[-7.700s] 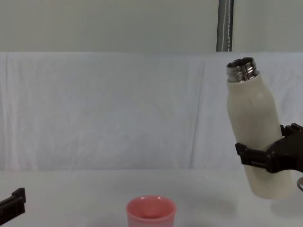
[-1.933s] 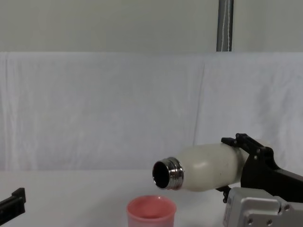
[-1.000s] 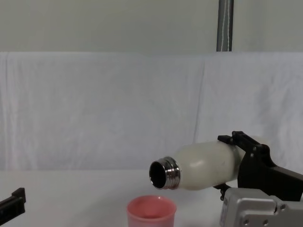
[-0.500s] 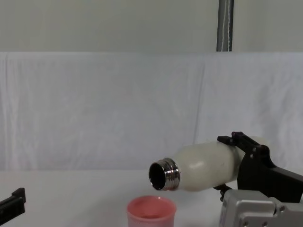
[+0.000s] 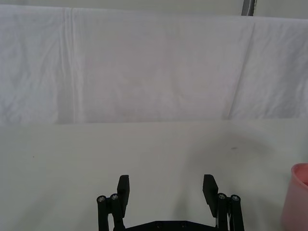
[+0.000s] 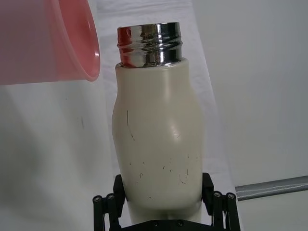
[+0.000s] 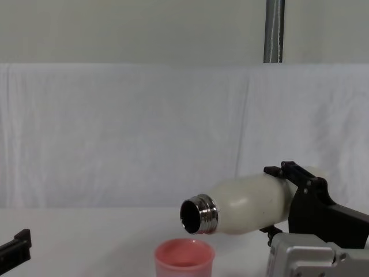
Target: Grasp the thermos with one hand and pour water into the cup lid.
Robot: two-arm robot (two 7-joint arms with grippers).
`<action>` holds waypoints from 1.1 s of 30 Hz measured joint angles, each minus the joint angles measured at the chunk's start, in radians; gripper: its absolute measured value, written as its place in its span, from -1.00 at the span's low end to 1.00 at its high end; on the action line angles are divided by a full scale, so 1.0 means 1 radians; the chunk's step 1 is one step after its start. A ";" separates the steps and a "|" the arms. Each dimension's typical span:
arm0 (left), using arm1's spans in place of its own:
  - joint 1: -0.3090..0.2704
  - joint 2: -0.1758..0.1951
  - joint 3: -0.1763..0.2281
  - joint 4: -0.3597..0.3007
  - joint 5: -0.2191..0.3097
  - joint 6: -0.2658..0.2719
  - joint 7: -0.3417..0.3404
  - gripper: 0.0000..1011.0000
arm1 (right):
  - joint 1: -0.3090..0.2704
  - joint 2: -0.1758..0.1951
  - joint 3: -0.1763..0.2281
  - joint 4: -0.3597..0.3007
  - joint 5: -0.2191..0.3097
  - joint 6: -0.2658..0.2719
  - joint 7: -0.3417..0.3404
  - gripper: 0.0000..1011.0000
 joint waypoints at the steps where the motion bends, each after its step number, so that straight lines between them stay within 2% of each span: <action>1: 0.000 0.000 0.000 0.000 0.000 0.000 0.000 0.98 | 0.000 0.000 -0.001 0.000 -0.001 0.000 0.000 0.91; 33: 0.000 0.000 0.000 0.000 0.000 0.000 0.000 0.98 | 0.010 0.003 -0.007 0.005 -0.007 -0.001 -0.001 0.91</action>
